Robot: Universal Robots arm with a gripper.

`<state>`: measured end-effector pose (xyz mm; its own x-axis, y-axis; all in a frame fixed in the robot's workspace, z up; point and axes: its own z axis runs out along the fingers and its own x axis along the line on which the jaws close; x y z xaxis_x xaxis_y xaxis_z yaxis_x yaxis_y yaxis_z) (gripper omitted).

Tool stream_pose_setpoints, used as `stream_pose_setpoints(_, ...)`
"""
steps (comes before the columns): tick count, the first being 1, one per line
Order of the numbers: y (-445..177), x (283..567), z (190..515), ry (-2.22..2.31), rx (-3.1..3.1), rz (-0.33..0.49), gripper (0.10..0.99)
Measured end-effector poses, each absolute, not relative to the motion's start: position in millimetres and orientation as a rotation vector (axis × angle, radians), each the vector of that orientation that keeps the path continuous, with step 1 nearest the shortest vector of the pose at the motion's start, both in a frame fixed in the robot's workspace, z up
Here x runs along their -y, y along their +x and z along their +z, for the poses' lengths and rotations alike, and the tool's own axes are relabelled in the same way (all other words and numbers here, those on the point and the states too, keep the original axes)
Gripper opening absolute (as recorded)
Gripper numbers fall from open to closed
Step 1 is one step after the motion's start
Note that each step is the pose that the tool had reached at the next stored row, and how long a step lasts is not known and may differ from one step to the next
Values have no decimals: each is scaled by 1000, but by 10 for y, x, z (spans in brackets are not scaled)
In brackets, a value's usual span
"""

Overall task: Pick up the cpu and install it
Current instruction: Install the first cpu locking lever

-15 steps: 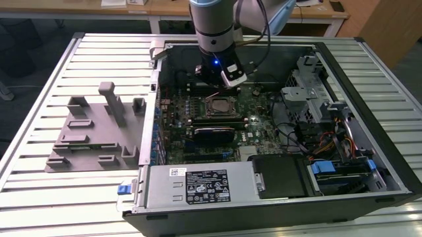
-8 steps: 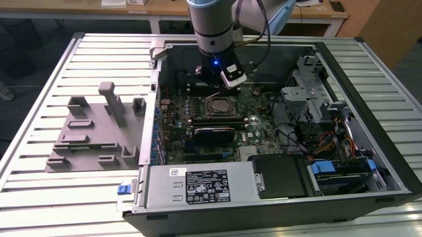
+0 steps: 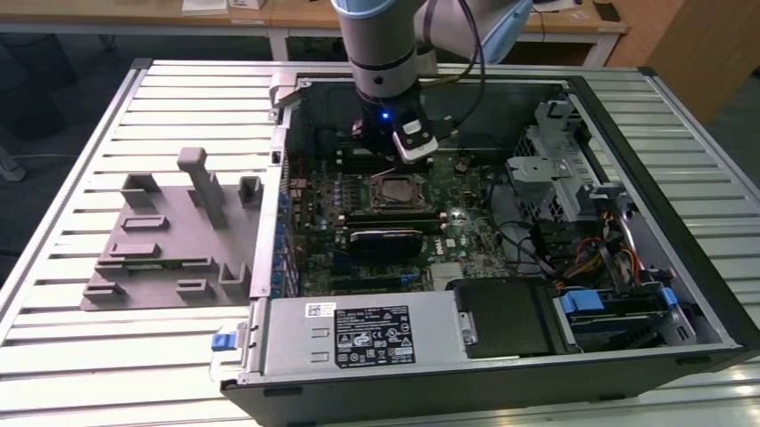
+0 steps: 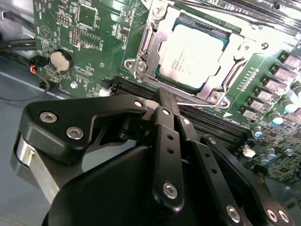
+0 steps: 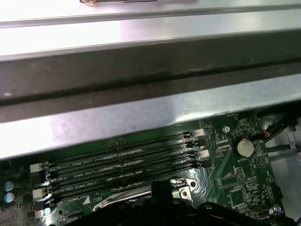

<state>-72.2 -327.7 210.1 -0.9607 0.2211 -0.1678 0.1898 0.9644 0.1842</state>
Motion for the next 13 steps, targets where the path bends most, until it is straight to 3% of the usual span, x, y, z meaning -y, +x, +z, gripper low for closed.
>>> stream_pose_setpoints(13, -736, 3175, 2059, 387, -2914, 239, 106)
